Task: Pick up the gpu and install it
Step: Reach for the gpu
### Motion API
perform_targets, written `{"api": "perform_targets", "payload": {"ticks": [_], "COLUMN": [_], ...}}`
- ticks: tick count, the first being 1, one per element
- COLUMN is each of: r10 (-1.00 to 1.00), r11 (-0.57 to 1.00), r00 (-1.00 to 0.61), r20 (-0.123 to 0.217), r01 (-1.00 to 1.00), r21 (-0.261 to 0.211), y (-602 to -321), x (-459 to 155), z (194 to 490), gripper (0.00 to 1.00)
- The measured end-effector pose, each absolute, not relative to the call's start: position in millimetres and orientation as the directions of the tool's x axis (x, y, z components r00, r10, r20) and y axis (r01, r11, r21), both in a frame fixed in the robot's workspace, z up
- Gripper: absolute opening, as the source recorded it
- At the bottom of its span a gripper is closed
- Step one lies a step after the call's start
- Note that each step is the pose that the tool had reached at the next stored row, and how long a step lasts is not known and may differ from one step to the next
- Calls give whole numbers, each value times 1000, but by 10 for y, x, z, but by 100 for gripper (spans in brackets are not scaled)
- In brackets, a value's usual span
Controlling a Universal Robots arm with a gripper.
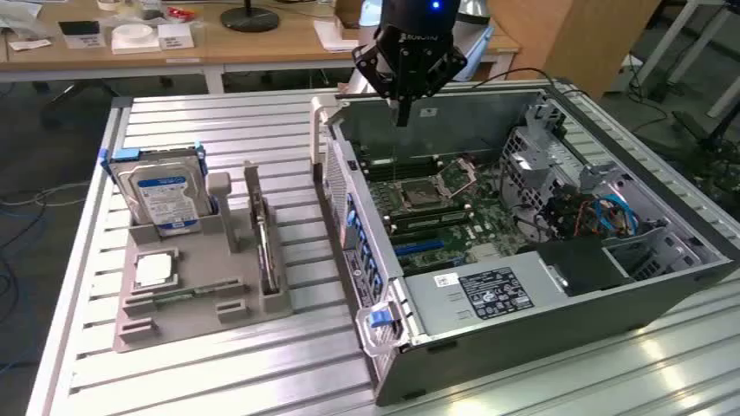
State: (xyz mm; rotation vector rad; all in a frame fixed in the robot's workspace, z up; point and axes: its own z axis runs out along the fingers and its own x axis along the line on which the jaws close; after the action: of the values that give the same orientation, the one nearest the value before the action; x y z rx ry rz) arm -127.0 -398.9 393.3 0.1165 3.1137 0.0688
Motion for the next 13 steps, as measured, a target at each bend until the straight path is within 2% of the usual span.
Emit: {"api": "perform_targets", "payload": {"ticks": [13], "r10": [75], "r11": [996], "r00": [-997], "r20": [-23], "r01": [74], "r21": [45], "y": [-3989], "x": [-1417], "z": [3933], "gripper": [11]}}
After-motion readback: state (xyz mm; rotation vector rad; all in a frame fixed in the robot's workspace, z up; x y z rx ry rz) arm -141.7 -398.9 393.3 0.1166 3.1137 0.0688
